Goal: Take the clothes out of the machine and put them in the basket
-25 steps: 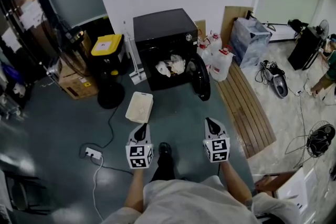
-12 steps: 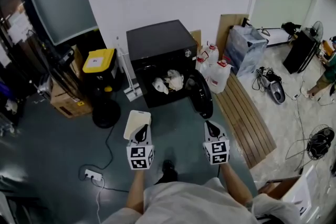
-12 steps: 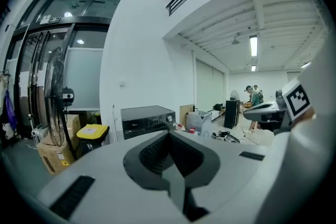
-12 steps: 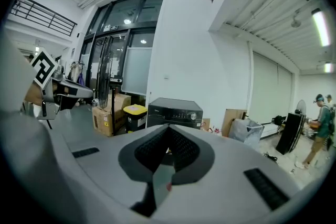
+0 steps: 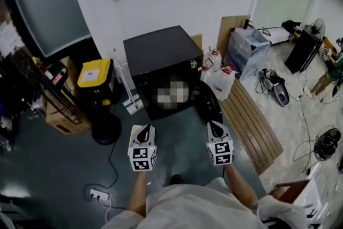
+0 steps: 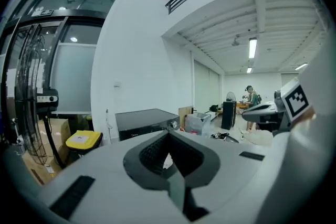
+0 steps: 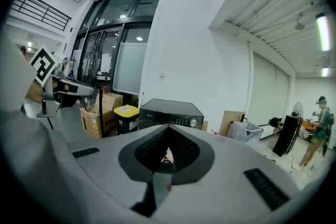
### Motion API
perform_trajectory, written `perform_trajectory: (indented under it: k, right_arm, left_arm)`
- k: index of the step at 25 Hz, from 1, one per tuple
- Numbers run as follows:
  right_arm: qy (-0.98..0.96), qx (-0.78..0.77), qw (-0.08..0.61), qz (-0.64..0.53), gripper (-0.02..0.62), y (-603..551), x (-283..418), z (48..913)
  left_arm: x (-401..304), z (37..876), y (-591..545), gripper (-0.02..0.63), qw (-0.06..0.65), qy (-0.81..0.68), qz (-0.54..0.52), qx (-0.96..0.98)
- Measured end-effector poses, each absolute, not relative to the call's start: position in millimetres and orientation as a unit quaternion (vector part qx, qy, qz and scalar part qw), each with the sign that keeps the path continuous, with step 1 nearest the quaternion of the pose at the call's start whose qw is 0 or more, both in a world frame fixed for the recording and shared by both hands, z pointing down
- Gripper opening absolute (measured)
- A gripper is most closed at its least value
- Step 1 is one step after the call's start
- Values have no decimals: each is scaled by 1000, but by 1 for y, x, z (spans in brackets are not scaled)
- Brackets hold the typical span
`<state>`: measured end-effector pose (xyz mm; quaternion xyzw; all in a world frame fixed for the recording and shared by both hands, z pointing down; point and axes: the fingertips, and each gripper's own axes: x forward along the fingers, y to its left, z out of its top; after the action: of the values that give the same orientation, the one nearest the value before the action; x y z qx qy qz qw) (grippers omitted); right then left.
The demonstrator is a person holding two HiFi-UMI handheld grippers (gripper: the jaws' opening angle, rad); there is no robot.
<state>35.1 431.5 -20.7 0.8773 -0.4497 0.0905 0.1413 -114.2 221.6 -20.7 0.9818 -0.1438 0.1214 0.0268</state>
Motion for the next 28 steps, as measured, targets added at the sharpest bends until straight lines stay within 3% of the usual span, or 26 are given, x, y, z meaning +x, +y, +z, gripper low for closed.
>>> perform_trajectory:
  k: [15, 28]
  right_arm:
    - [-447, 876, 148, 108, 23, 362, 78, -8]
    - [-490, 849, 153, 129, 23, 312, 164, 21]
  left_arm:
    - [-61, -5, 160, 18, 31, -121, 137, 983]
    - [15, 23, 131, 18, 47, -158, 165, 972]
